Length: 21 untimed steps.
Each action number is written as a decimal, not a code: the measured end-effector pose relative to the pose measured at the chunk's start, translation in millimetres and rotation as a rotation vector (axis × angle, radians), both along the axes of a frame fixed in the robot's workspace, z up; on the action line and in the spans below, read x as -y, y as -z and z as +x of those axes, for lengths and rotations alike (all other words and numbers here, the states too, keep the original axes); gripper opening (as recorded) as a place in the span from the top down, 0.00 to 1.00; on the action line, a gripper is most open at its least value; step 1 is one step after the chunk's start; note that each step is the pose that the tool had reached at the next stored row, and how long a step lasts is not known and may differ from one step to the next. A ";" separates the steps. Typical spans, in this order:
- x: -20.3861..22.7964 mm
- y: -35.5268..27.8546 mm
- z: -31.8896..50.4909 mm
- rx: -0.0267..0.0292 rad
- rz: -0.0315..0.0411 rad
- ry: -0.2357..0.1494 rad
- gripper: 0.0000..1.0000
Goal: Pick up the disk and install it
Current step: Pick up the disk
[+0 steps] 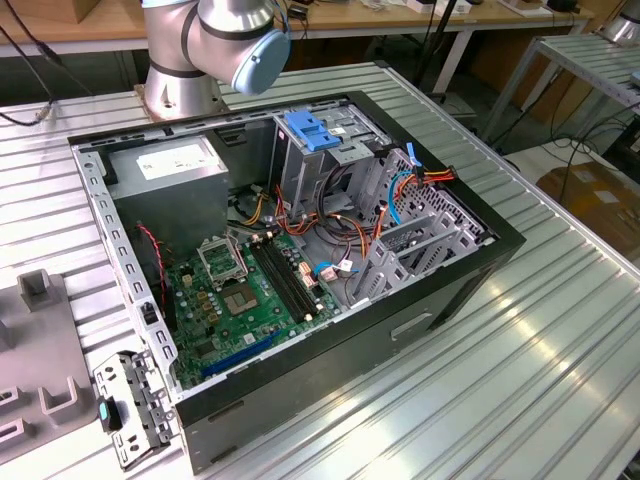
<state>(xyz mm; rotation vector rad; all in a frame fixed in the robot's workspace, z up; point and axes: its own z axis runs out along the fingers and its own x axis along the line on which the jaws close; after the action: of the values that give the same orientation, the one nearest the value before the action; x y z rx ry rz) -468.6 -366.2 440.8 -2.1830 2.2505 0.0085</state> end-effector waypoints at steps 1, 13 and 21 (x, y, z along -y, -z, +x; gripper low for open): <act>0.0 -4.2 0.0 0.0001 0.0000 0.000 0.63; 0.0 -39.7 0.0 0.0001 0.0000 0.000 0.63; 0.0 -59.4 0.0 -0.0001 -0.0001 0.000 0.63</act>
<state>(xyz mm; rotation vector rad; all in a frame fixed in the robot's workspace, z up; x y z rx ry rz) -468.6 -366.2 500.2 -2.1831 2.2506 0.0086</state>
